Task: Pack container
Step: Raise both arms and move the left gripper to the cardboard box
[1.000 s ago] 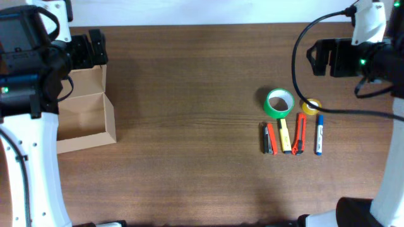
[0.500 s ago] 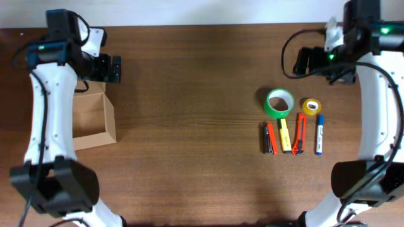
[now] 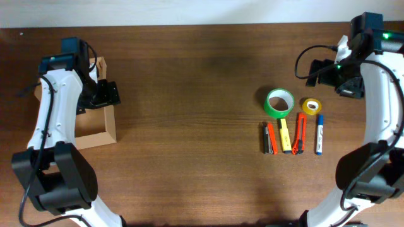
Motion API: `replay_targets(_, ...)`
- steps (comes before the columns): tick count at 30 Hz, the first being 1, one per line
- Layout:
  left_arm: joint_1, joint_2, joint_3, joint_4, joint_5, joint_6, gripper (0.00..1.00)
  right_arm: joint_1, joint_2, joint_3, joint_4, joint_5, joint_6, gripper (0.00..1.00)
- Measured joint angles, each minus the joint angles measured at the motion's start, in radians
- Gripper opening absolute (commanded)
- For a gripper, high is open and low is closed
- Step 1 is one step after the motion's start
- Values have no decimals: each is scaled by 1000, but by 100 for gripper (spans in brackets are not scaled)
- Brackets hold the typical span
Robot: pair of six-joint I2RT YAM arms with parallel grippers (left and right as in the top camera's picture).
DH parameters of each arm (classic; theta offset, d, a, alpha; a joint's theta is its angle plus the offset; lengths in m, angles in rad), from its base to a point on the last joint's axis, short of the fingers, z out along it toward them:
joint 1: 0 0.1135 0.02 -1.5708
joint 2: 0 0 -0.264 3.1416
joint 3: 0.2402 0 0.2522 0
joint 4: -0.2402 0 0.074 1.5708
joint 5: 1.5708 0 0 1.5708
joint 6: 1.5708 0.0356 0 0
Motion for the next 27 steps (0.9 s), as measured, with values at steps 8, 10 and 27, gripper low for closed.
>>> replay_targets(8, -16, 0, -109, 26, -14, -51, 89, 0, 53, -3, 14, 0, 23, 99)
replay_targets(10, -23, 0, -158, 50, -14, -50, 89, 0, 53, -3, 14, 0, 23, 99)
replay_targets(27, -24, 99, -196, 140, 5, 32, 2, 0, 53, -3, 10, 0, 26, 99)
